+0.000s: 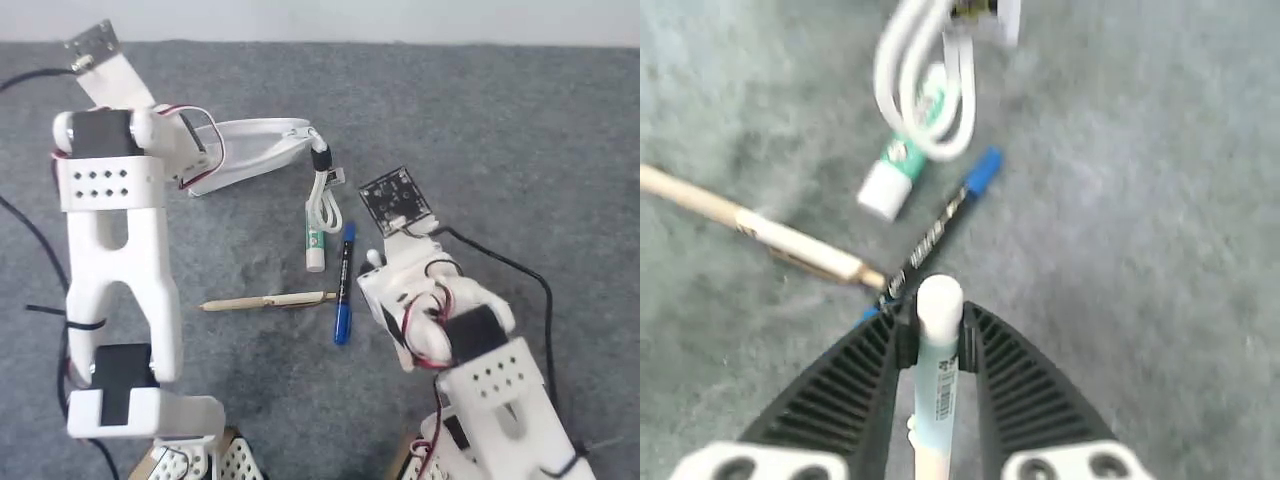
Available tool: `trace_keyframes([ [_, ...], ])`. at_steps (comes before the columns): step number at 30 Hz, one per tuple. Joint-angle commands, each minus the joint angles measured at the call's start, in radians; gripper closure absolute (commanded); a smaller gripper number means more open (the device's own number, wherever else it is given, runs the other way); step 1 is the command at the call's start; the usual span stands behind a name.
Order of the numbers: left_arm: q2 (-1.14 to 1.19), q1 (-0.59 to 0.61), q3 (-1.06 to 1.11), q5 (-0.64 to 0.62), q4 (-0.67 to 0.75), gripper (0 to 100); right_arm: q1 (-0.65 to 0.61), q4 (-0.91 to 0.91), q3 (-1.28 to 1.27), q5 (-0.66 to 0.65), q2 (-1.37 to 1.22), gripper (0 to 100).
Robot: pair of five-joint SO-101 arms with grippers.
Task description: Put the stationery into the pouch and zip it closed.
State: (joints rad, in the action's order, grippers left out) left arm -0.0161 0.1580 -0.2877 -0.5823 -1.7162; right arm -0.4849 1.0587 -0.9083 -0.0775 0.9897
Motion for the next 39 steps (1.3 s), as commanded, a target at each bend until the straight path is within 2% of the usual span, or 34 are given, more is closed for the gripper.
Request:
trace_keyframes([
  [1, -0.02, 0.005, 0.005, -0.012, 0.021, 99, -0.041, -0.067, 0.011, 0.061, 0.107, 99.1],
  [6, -0.018, 0.005, 0.005, -0.012, 0.021, 99, -0.074, -0.159, 0.011, 0.141, 0.229, 99.2],
  [14, -0.018, 0.005, 0.007, -0.012, 0.017, 99, -0.139, -0.351, 0.006, 0.138, 0.331, 99.2],
  [23, -0.018, 0.006, 0.007, -0.012, 0.017, 99, -0.206, -0.705, 0.006, 0.141, 0.329, 99.2],
  [30, -0.018, 0.0, 0.008, -0.012, 0.017, 99, -0.274, -0.814, 0.006, 0.138, 0.329, 99.2],
  [39, -0.018, 0.0, 0.008, -0.012, 0.02, 99, -0.268, -1.004, 0.006, 0.135, 0.328, 99.2],
])
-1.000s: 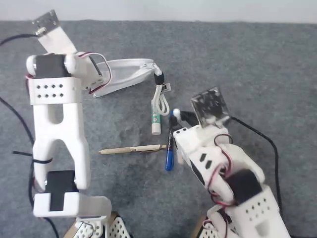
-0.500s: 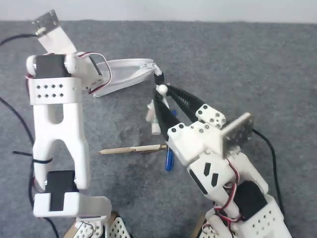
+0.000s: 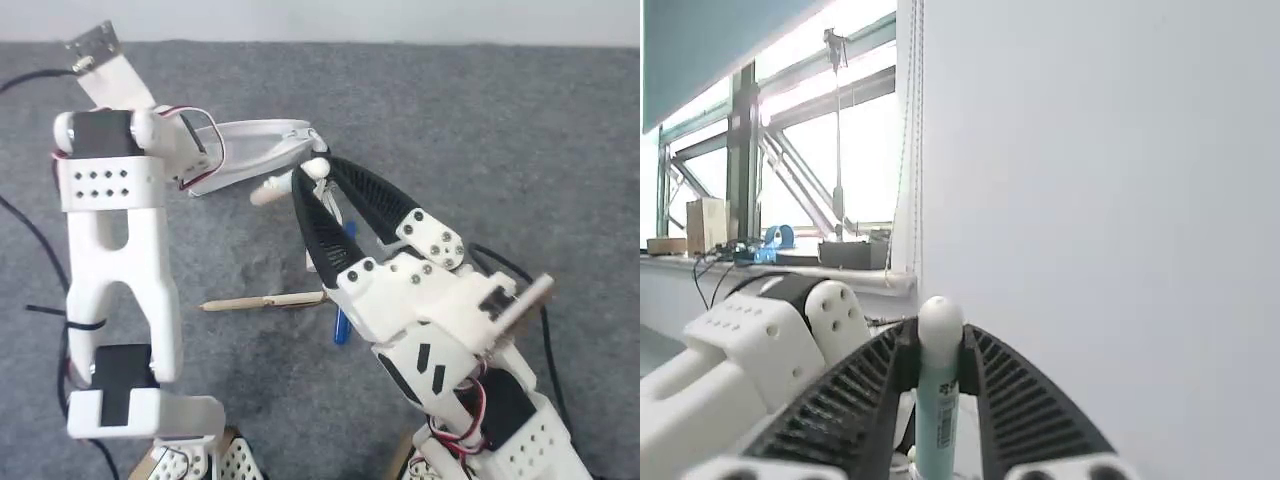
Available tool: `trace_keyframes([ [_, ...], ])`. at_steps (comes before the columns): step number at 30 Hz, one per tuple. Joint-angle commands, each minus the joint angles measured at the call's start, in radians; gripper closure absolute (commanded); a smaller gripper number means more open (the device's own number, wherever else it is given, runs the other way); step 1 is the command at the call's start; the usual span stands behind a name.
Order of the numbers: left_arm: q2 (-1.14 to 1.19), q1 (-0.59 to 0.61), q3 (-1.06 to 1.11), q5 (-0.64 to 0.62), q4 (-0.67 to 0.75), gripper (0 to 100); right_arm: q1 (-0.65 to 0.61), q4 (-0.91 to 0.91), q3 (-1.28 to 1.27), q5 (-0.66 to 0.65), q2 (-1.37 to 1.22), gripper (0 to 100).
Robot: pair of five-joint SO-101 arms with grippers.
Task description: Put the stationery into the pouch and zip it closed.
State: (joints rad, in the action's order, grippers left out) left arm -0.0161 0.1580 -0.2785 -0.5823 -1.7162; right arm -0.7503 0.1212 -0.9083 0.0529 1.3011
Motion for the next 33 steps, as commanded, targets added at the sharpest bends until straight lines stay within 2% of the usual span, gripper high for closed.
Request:
trace_keyframes([
  [1, -0.018, 0.0, -0.001, -0.012, 0.02, 99, -0.002, -0.079, 0.006, 0.005, 0.016, 99.2],
  [10, -0.018, 0.0, -0.001, -0.012, 0.02, 99, -0.001, -0.17, 0.005, 0.005, -0.005, 99.2],
  [21, -0.018, 0.005, -0.001, -0.012, 0.017, 99, 0.058, -0.409, 0.003, -0.025, -0.275, 99.2],
  [28, -0.018, 0.005, -0.001, -0.012, 0.017, 99, 0.064, -0.441, -0.018, -0.029, -0.377, 99.2],
  [33, -0.018, 0.005, -0.001, -0.012, 0.018, 99, 0.058, -0.441, -0.032, -0.207, -0.45, 99.2],
])
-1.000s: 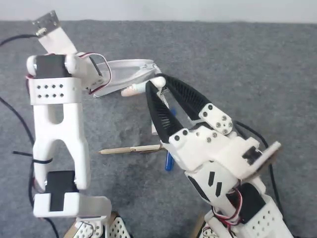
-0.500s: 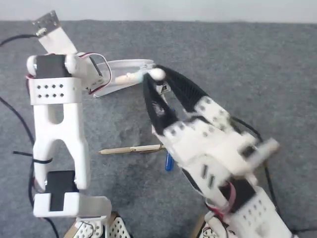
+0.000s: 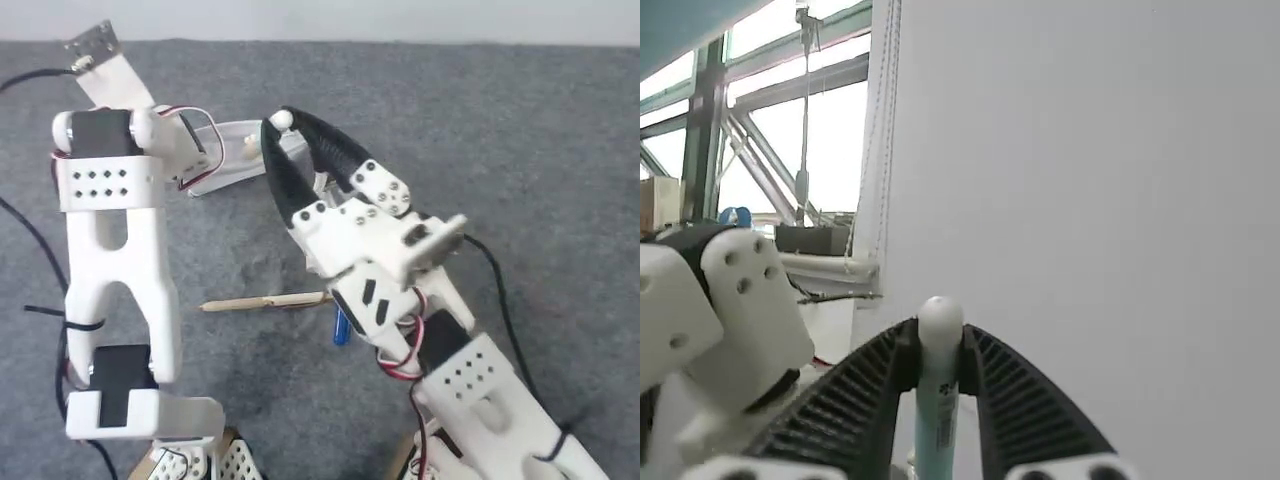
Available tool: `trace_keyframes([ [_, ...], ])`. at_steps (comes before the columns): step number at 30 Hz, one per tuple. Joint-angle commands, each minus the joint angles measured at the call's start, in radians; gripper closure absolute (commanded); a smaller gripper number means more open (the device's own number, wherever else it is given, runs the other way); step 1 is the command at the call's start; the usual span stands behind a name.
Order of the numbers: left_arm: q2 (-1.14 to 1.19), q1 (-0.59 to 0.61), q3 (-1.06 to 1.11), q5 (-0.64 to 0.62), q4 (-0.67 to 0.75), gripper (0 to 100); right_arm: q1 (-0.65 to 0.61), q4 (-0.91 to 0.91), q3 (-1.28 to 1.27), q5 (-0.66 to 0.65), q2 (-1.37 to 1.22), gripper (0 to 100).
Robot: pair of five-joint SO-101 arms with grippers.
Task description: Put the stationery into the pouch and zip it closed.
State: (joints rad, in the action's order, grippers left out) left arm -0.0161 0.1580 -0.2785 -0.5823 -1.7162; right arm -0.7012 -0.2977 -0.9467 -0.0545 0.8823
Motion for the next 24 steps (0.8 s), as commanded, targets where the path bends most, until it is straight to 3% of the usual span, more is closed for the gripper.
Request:
trace_keyframes([
  [1, -0.018, 0.005, -0.001, -0.012, 0.018, 99, 0.008, -0.022, 0.006, -0.127, -0.051, 99.2],
  [11, -0.018, 0.005, -0.001, -0.012, 0.02, 99, -0.045, -0.03, 0.023, -0.405, -0.213, 98.9],
  [15, -0.018, 0.005, -0.001, -0.012, 0.02, 99, -0.054, -0.024, 0.017, -0.414, -0.242, 97.0],
  [20, -0.017, 0.003, -0.001, -0.012, 0.02, 99, -0.056, -0.024, -0.021, -0.414, -0.222, 82.4],
  [24, -0.017, 0.003, -0.001, -0.012, 0.02, 99, -0.059, -0.024, -0.072, -0.414, -0.15, 83.0],
])
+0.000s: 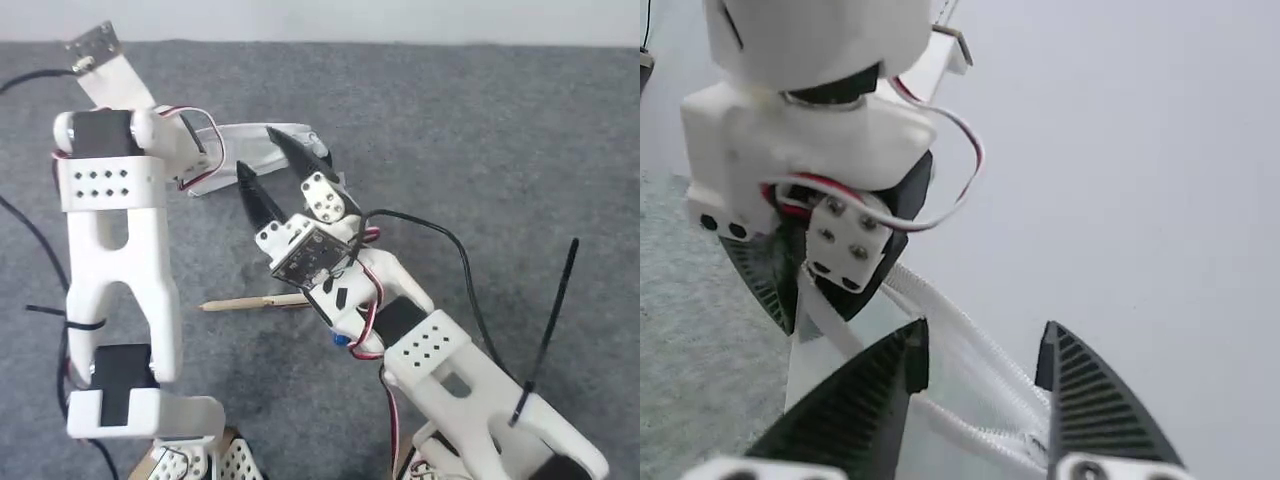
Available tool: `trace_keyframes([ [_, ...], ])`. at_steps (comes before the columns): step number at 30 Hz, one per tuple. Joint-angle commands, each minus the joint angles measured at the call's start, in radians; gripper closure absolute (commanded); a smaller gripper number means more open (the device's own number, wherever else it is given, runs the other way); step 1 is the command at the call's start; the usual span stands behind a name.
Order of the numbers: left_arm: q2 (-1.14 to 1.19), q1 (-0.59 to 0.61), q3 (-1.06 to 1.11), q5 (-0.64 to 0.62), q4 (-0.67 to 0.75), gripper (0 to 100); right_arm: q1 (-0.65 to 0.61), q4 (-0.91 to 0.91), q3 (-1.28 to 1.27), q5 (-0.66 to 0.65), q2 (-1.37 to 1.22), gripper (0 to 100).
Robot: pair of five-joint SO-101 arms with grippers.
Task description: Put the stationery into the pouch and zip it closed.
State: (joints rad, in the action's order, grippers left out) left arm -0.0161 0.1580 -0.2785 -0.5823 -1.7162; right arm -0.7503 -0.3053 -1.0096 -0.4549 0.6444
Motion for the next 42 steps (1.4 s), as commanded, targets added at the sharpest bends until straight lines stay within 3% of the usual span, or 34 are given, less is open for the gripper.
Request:
trace_keyframes([
  [1, -0.017, 0.003, 0.001, -0.012, 0.02, 99, -0.013, -0.015, -0.031, -0.014, 0.117, 83.3],
  [4, -0.017, 0.005, 0.013, -0.012, 0.034, 99, -0.042, 0.012, -0.097, -0.014, 0.217, 83.3],
  [7, -0.018, 0.006, 0.021, -0.012, 0.048, 99, -0.067, 0.15, -0.112, -0.002, 0.308, 83.3],
  [11, -0.018, 0.006, 0.021, -0.012, 0.049, 99, -0.067, 0.314, -0.112, 0.137, 0.404, 83.3],
  [15, -0.018, 0.006, 0.018, -0.012, 0.051, 99, -0.067, 0.475, -0.11, 0.178, 0.46, 83.3],
  [21, -0.018, 0.008, 0.019, -0.012, 0.078, 99, -0.067, 0.526, -0.118, 0.199, 0.466, 83.3],
  [27, -0.028, 0.097, 0.013, -0.052, 0.091, 99, -0.058, 0.593, -0.11, 0.198, 0.466, 83.3],
  [34, -0.029, 0.201, -0.013, -0.129, 0.086, 99, 0.018, 0.593, -0.089, 0.201, 0.374, 83.3],
  [42, -0.029, 0.216, -0.013, -0.143, 0.084, 99, 0.117, 0.714, 0.095, 0.338, 0.099, 83.5],
])
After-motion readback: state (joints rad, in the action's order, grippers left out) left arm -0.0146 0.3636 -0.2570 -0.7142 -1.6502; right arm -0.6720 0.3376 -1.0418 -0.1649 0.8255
